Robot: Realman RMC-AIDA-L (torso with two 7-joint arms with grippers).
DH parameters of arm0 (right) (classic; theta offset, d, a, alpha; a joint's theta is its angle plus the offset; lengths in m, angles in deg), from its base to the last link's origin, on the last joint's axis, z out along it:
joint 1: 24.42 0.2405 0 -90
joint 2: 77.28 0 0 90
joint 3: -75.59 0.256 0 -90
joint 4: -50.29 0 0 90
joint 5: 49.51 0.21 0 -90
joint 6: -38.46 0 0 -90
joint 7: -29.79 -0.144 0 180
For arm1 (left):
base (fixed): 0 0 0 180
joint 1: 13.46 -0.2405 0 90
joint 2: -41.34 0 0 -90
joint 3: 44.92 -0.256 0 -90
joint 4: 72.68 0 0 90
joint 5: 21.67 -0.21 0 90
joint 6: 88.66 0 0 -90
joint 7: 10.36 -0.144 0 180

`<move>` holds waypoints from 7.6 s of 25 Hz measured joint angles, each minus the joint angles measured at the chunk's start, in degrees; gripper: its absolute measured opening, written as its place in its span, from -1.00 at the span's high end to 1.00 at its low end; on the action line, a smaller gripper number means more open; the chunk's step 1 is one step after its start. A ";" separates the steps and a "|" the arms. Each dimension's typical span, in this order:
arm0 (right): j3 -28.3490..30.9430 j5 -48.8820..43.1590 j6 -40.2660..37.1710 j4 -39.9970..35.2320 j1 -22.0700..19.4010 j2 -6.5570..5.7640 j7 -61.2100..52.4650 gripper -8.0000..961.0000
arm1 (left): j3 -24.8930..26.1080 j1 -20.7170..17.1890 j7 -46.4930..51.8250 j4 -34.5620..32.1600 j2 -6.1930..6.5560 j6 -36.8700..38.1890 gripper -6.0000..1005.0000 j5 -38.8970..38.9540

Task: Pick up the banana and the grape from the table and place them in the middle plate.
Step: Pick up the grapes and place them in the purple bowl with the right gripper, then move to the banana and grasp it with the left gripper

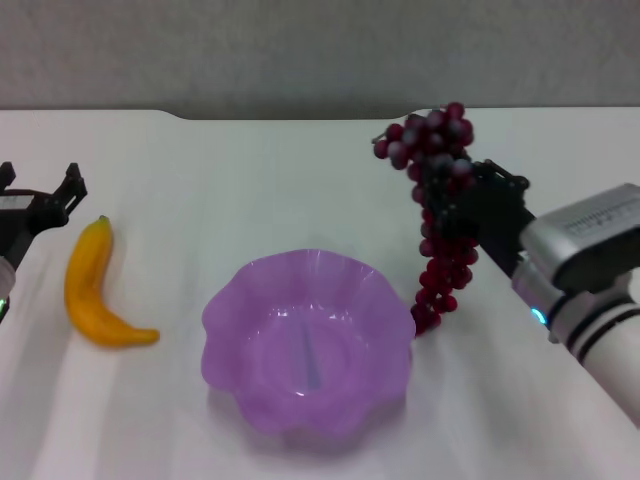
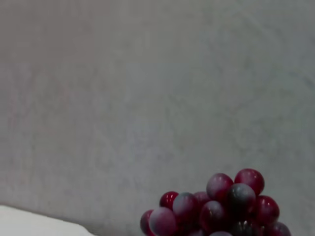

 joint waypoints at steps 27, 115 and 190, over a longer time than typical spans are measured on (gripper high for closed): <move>9.86 -1.93 23.86 -33.60 -8.46 -0.04 24.87 0.13 | 0.10 -0.11 -0.06 -0.01 0.07 0.09 -0.74 0.00; 15.80 -2.09 17.82 -3.36 0.19 -0.13 5.85 -0.82 | -0.07 1.20 0.14 -0.02 -0.10 0.00 -0.75 0.00; 16.61 -1.44 -6.40 15.70 -2.25 0.40 -9.00 -0.77 | 11.76 -0.93 -17.11 -26.70 -0.16 -55.89 -0.75 0.25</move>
